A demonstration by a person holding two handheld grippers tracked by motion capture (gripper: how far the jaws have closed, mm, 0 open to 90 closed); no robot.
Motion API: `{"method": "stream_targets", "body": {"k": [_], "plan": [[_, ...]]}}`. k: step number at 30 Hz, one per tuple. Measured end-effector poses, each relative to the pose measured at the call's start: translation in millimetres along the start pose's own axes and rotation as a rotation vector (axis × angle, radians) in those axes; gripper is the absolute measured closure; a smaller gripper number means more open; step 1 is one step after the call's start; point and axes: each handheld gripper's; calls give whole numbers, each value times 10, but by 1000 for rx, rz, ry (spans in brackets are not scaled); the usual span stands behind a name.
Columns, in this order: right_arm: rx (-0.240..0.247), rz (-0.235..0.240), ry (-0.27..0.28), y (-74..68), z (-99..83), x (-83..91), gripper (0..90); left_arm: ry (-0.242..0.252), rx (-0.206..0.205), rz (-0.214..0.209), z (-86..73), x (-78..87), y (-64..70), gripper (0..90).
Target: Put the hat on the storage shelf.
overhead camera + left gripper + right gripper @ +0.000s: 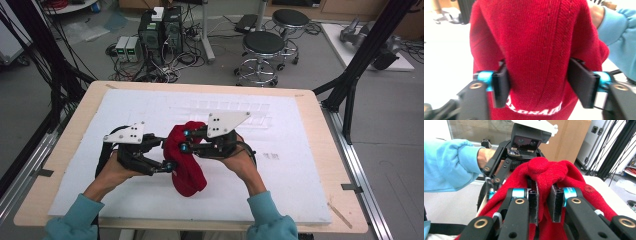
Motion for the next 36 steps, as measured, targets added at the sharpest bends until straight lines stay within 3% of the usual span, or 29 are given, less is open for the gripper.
{"method": "stream_targets", "body": {"k": [10, 21, 26, 27, 29, 31, 33, 36], "plan": [[5, 7, -3, -4, 1, -14, 811, -27, 29, 44, 15, 33, 24, 725], [-2, 5, 4, -3, -2, -4, 773, -38, 34, 70, 42, 35, 60, 759], [-18, -41, -1, -6, 1, 40, 549, -41, 33, 84, 55, 47, 74, 763], [-34, -52, 1, -6, 0, 56, 441, -46, 28, 85, 57, 46, 79, 768], [-59, -101, 3, -2, 0, 96, 303, -54, 25, 102, 59, 50, 82, 771], [-92, -115, 30, 8, -4, 132, 189, -51, 29, 113, 59, 57, 76, 781], [-100, -151, 34, -1, 7, 180, 144, -46, 33, 126, 65, 73, 65, 784], [-98, -160, 25, -17, 16, 219, 133, -34, 35, 137, 89, 99, 48, 789]]}}
Point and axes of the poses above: each handheld gripper's, and its own axes: x roughly backward along the jaws, z roughly out of its top, y roughly to its right, and after that the axes turned 14 degrees about x, right-handed
